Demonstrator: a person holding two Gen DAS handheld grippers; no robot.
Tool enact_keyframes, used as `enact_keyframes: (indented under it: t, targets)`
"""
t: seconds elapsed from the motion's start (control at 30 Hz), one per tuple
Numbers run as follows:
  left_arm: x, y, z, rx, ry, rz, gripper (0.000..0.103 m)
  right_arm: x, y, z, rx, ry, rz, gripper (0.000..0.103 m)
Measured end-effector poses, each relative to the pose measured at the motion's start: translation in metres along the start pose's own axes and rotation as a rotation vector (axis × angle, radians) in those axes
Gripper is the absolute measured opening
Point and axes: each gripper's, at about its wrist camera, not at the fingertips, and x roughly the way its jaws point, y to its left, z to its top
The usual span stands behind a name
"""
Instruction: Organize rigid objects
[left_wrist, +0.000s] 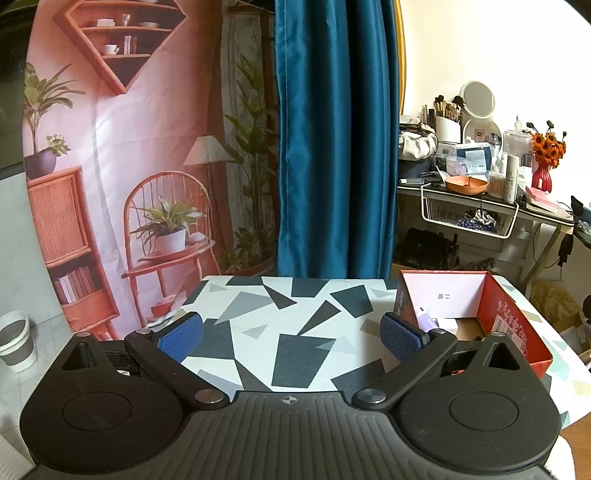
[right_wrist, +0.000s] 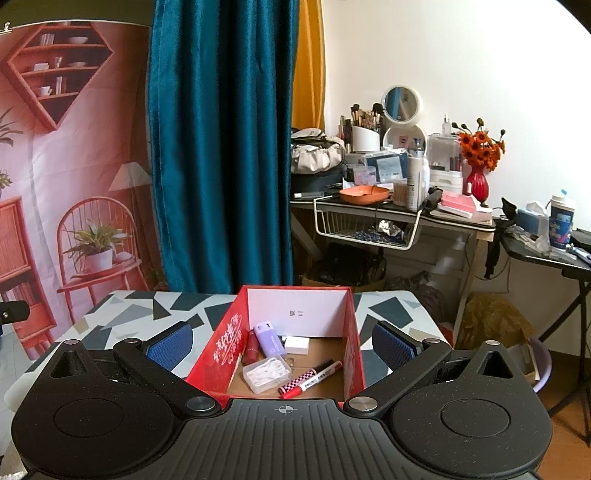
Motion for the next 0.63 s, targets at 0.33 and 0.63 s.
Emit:
enact_keyframes:
  t: [0.33, 0.63]
  targets:
    - [0.0008, 0.003, -0.0002, -0.001, -0.006, -0.011, 0.103, -0.0017, 0.0002, -0.0008, 0.005, -0.005, -0.003, 0.103]
    - [0.0007, 0.0048, 0.0005, -0.001, -0.013, -0.014, 0.103, -0.0013, 0.0009, -0.0013, 0.001, -0.009, -0.001, 0.103]
